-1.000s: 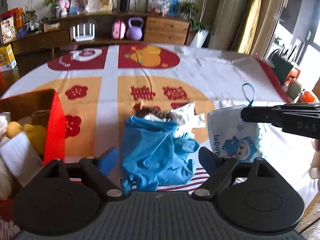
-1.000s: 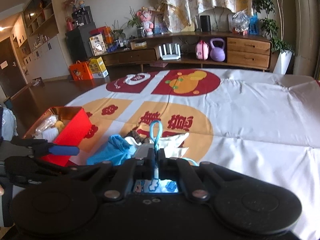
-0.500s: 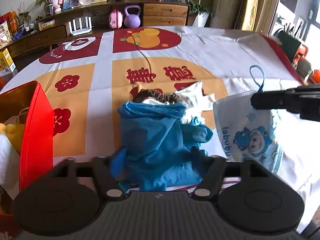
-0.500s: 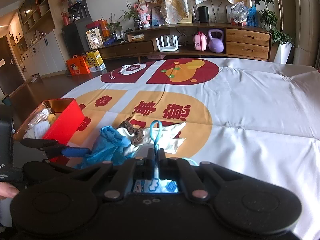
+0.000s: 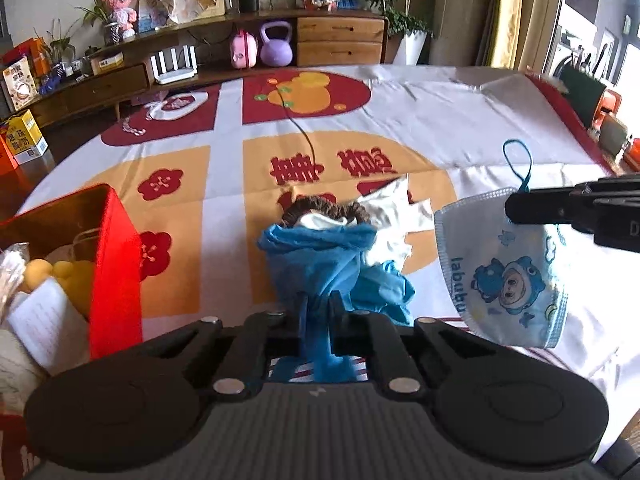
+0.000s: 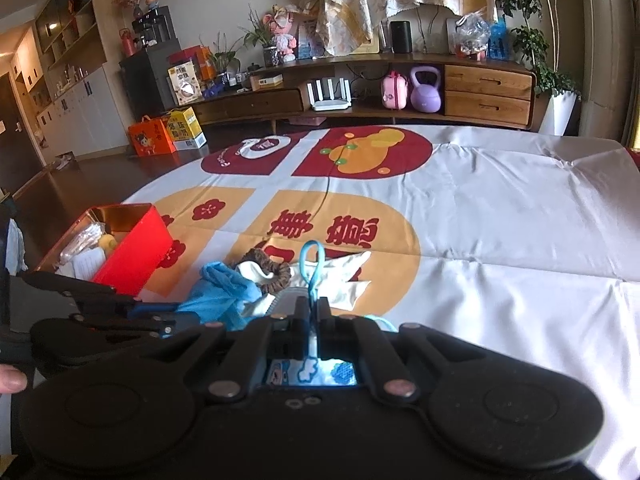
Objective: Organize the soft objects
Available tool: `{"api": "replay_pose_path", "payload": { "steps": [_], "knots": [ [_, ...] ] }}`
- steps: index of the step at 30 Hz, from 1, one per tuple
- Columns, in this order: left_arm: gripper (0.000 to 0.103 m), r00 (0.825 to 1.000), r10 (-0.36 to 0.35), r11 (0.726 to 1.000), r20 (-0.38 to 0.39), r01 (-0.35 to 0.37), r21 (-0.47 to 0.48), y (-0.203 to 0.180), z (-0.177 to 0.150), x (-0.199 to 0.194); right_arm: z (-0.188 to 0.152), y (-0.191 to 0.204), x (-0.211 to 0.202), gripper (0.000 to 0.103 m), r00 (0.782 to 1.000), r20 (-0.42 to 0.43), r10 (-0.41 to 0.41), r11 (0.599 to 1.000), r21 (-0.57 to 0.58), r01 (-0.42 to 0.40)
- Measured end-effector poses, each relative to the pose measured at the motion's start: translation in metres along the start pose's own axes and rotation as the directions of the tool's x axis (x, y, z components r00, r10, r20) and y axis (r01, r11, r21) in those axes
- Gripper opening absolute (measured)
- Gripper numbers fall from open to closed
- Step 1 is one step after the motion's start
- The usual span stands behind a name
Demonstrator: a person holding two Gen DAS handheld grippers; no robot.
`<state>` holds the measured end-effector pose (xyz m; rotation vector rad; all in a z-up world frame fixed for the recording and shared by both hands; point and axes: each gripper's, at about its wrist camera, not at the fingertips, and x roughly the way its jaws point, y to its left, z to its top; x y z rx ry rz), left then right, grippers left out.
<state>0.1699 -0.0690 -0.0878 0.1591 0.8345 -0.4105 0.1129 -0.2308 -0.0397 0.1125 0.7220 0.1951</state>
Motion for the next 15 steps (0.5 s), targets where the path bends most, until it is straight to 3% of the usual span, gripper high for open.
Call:
{"api": "replay_pose_path", "payload": {
  "steps": [15],
  "knots": [
    [0.008,0.99,0.006,0.998,0.141,0.002,-0.06,0.025,0.021,-0.072,0.011,0.023,-0.037,0.002,0.998,0.07,-0.002,1.0,-0.016,0.004]
  ]
}}
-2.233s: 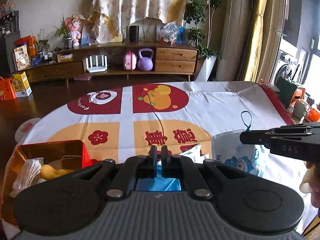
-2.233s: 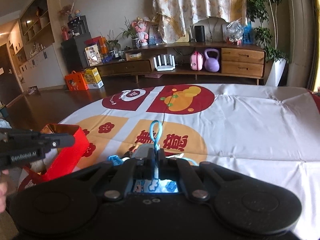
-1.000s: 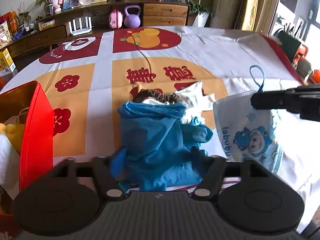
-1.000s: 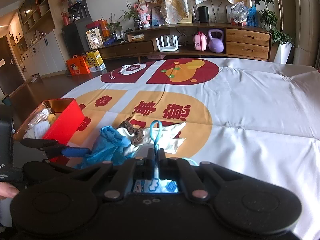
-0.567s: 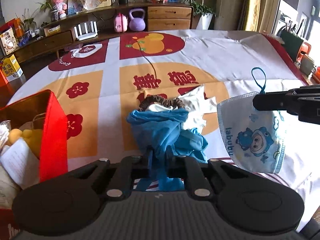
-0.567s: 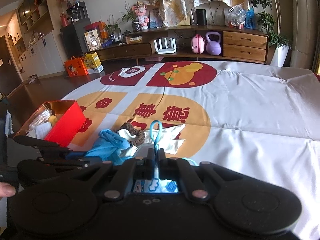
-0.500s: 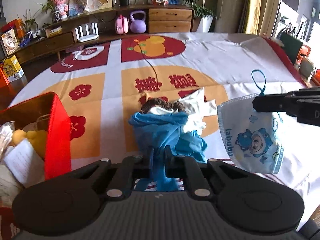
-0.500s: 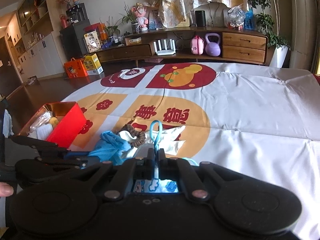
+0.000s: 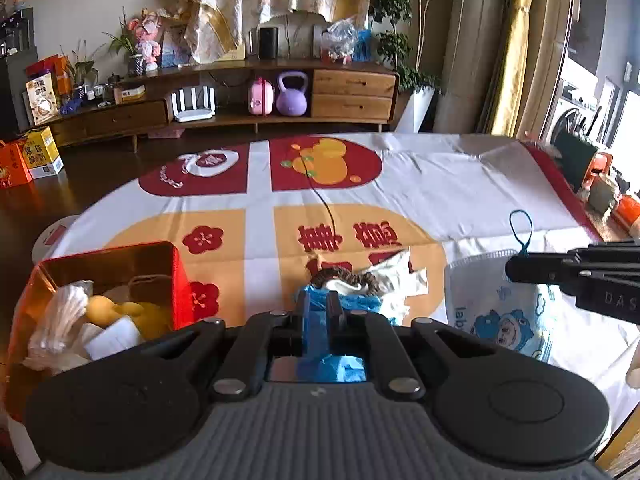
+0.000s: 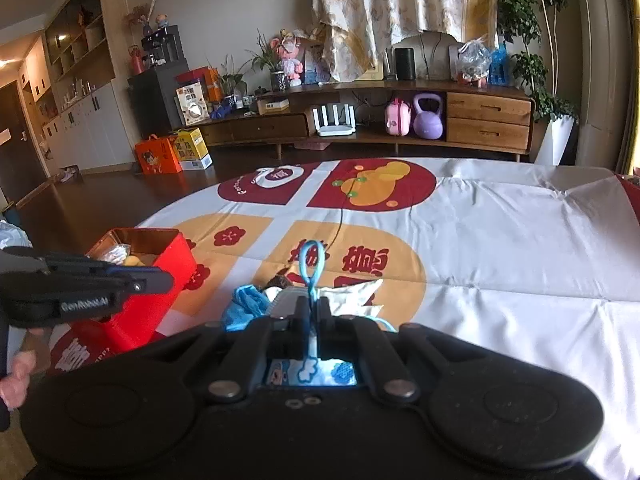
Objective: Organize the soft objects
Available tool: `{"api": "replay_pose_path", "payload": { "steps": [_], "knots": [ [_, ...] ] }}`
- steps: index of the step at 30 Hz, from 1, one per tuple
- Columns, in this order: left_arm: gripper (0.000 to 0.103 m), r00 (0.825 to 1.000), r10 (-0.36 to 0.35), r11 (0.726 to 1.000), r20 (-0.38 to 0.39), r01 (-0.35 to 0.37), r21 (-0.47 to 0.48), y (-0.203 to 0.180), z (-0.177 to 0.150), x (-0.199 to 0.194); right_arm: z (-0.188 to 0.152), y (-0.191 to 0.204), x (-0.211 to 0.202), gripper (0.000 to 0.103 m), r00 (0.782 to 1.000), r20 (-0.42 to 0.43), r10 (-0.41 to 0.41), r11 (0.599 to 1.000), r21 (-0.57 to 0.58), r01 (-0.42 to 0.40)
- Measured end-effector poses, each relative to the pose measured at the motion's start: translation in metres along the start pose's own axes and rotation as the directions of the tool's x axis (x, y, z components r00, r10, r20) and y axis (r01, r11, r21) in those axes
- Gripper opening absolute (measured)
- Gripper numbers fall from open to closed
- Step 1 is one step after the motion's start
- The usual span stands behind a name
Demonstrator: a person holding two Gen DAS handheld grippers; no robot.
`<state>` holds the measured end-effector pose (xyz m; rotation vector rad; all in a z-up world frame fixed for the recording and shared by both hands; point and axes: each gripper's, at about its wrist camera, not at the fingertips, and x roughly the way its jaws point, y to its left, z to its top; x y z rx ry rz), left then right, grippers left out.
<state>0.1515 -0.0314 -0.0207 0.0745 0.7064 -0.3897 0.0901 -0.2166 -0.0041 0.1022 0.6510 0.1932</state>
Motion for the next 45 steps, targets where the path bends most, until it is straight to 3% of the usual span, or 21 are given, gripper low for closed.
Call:
{"api": "replay_pose_path", "payload": {
  "steps": [3,9,11,12,14,15,16,18,20,22,26,28,29,36,45],
  "knots": [
    [0.008,1.0,-0.002,1.0,0.005,0.002,-0.003,0.003,0.002,-0.008,0.003,0.004,-0.006,0.002,1.0,0.014,-0.003,1.0,-0.002,0.003],
    [0.009,0.995,-0.077,0.997,-0.062,0.078,0.014,-0.004,-0.009,0.005,0.002,0.005,-0.01,0.002,1.0,0.019,-0.01,1.0,-0.005,0.01],
    [0.014,0.992,-0.099,0.995,-0.08,0.099,-0.003,-0.006,-0.016,0.012,-0.001,0.003,-0.009,0.002,1.0,0.014,-0.011,1.0,0.0,0.011],
    [0.023,0.991,-0.102,0.995,-0.088,0.102,-0.005,-0.007,-0.02,0.017,-0.003,0.002,-0.008,0.002,1.0,0.009,-0.009,1.0,0.004,0.009],
    [0.05,0.99,-0.106,0.994,-0.097,0.106,-0.003,-0.008,-0.026,0.025,-0.005,0.0,-0.005,0.002,1.0,-0.001,-0.009,1.0,0.009,0.009],
    [0.076,0.99,-0.1,0.995,-0.096,0.1,-0.002,-0.008,-0.028,0.028,-0.005,-0.001,-0.003,0.002,1.0,-0.005,-0.006,1.0,0.01,0.006],
    [0.086,0.992,-0.09,0.996,-0.084,0.091,0.0,-0.008,-0.03,0.031,-0.005,-0.003,0.0,0.002,1.0,-0.009,-0.005,1.0,0.01,0.005],
    [0.086,0.992,-0.078,0.997,-0.097,0.079,0.008,-0.009,-0.032,0.042,-0.006,-0.005,0.004,0.002,1.0,-0.014,-0.002,1.0,0.014,0.002],
    [0.082,0.99,-0.055,0.998,-0.132,0.057,0.018,-0.009,-0.034,0.055,-0.007,-0.008,0.009,0.002,1.0,-0.024,0.0,1.0,0.019,0.001],
    [0.057,0.986,-0.054,0.998,-0.159,0.059,0.026,-0.009,-0.037,0.067,-0.009,-0.01,0.012,0.002,0.999,-0.033,0.001,1.0,0.022,0.0],
    [0.035,0.979,-0.051,0.996,-0.198,0.064,0.061,-0.013,-0.043,0.082,-0.013,-0.016,0.019,0.002,0.999,-0.044,0.0,0.999,0.034,0.001],
    [0.015,0.979,-0.043,0.997,-0.201,0.056,0.061,-0.012,-0.044,0.085,-0.014,-0.018,0.021,0.002,0.999,-0.049,-0.001,0.999,0.039,0.002],
    [0.011,0.979,-0.046,0.997,-0.2,0.058,0.053,-0.01,-0.045,0.085,-0.014,-0.019,0.022,0.002,0.999,-0.05,-0.001,0.999,0.04,0.003],
    [0.002,0.992,-0.004,0.999,-0.128,0.009,0.036,0.0,-0.033,0.063,-0.015,-0.021,0.02,0.002,0.999,-0.046,-0.006,0.999,0.048,0.008],
    [0.002,0.999,-0.036,0.999,-0.021,0.036,-0.001,0.011,0.005,0.019,-0.009,-0.016,0.004,0.002,1.0,-0.011,-0.004,0.999,0.048,0.005]
  ]
}}
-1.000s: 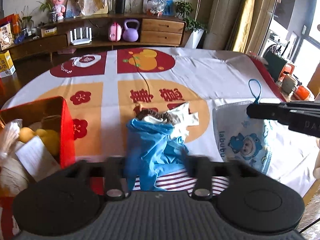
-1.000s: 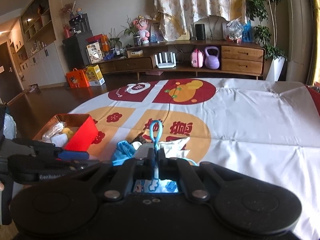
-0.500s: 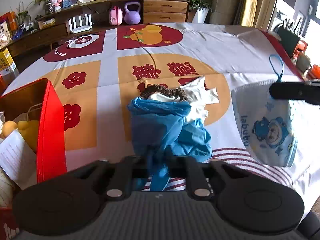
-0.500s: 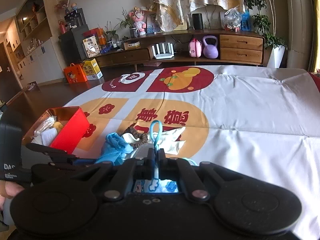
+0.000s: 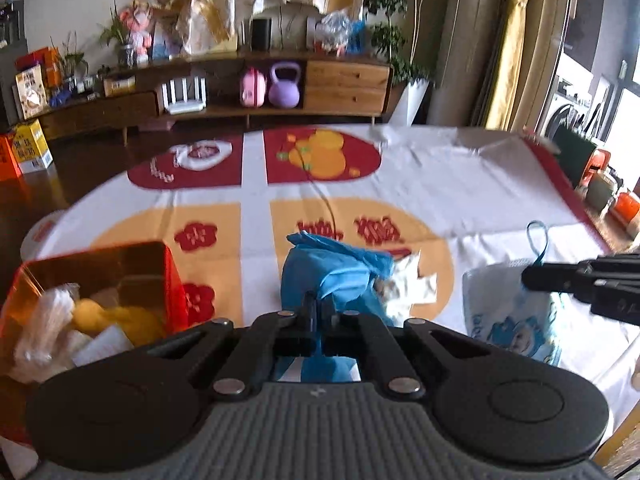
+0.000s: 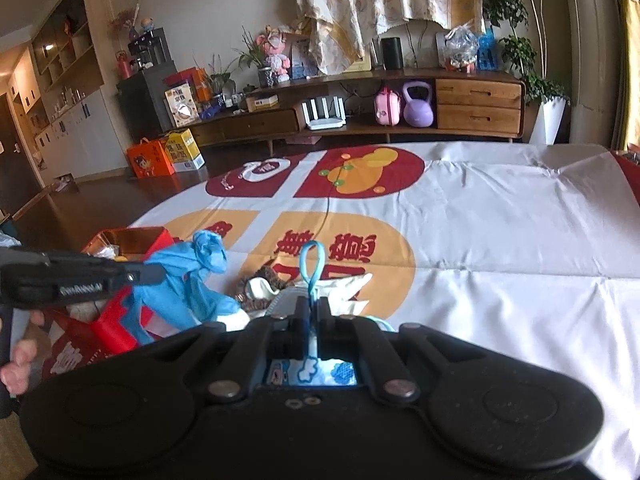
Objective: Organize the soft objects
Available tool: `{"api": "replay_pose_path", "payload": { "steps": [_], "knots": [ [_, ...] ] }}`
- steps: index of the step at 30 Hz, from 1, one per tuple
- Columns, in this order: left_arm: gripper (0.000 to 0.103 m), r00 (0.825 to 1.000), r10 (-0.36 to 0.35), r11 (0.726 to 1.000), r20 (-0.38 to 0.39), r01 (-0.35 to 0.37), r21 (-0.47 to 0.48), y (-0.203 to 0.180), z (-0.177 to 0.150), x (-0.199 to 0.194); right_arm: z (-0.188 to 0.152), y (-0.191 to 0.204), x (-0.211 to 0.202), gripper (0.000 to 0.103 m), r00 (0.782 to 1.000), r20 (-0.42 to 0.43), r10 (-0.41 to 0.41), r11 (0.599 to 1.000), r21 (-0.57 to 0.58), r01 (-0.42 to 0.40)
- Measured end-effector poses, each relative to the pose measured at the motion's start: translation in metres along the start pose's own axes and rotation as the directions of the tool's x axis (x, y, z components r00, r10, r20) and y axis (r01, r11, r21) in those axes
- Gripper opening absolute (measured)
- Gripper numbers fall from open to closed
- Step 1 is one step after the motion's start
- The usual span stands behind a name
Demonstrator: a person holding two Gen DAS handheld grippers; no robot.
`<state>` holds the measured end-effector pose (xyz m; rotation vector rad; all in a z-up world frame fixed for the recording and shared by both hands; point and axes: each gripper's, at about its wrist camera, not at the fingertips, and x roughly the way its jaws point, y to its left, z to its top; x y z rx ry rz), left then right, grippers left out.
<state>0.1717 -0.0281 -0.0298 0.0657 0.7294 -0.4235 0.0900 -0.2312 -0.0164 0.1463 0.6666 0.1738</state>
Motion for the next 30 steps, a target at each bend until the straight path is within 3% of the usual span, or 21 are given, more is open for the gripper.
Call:
{"api": "replay_pose_path", "payload": {
  "steps": [14,30],
  "knots": [
    [0.002,0.998,0.041,0.999,0.052,-0.039,-0.027,0.017,0.018,-0.047,0.028,0.036,-0.015,0.002,0.997,0.05,0.066,0.998,-0.024,-0.065],
    [0.002,0.986,0.155,0.983,0.063,-0.148,-0.108,0.104,0.01,-0.09,0.062,0.14,0.026,0.002,0.983,0.027,0.179,0.976,-0.13,-0.174]
  ]
}}
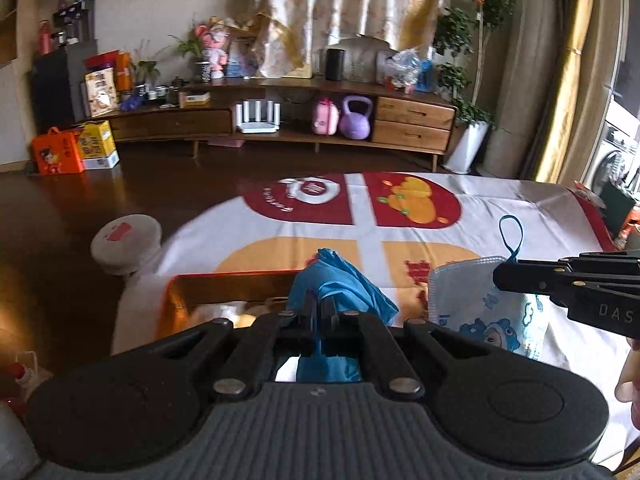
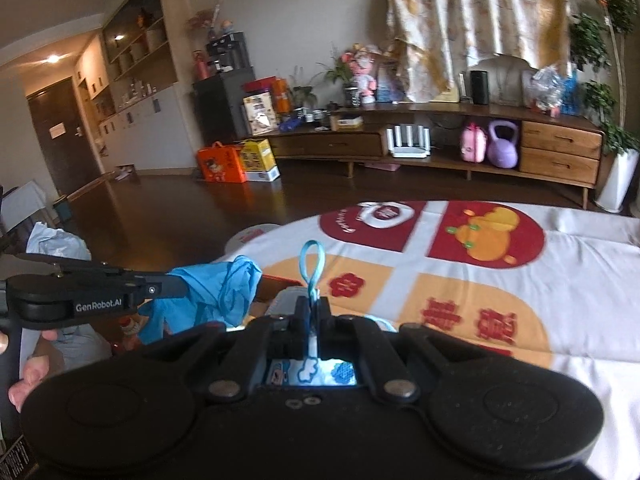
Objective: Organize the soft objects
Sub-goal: 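Lower the gloves into the tin with the left tool while the right tool lowers the mask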
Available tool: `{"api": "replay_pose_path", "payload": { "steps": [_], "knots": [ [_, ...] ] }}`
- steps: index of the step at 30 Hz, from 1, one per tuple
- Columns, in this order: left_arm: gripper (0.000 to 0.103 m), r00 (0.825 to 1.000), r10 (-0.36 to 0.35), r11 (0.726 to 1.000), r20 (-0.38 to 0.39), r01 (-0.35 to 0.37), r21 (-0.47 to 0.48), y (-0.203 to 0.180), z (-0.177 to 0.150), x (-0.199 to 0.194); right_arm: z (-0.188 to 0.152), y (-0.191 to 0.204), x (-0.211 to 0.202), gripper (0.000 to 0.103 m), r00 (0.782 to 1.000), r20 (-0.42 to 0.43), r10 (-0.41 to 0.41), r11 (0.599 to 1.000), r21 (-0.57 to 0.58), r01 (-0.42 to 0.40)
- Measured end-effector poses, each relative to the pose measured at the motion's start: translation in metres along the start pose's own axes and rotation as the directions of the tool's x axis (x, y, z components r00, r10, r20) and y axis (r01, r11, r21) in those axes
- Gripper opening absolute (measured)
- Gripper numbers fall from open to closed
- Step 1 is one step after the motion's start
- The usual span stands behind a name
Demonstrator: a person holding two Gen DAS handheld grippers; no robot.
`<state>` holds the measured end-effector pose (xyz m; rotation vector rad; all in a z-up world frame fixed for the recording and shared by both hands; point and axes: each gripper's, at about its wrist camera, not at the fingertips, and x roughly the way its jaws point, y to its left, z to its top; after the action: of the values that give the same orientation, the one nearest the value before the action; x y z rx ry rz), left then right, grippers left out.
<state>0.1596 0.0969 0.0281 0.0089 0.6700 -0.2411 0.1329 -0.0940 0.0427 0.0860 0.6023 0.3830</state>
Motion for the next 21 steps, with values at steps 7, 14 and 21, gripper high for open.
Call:
{"api": "replay_pose_path", "payload": {
  "steps": [7,14,21],
  "knots": [
    [0.002,0.998,0.061,0.998,-0.004,-0.061,-0.022,0.041,-0.001,0.0,0.01,0.034,0.034,0.002,0.999,-0.018,0.042,0.999,-0.009,-0.042],
    [0.002,0.995,0.094,0.995,-0.033,-0.095,-0.04,0.071,-0.004,0.02,0.007,0.058,0.069,0.002,0.997,-0.057,0.051,0.998,-0.025,-0.052],
    [0.002,0.991,0.111,0.992,-0.078,-0.115,-0.044,0.087,-0.006,0.054,-0.004,0.067,0.106,0.002,0.992,-0.115,0.048,0.999,-0.015,-0.05]
  ]
}}
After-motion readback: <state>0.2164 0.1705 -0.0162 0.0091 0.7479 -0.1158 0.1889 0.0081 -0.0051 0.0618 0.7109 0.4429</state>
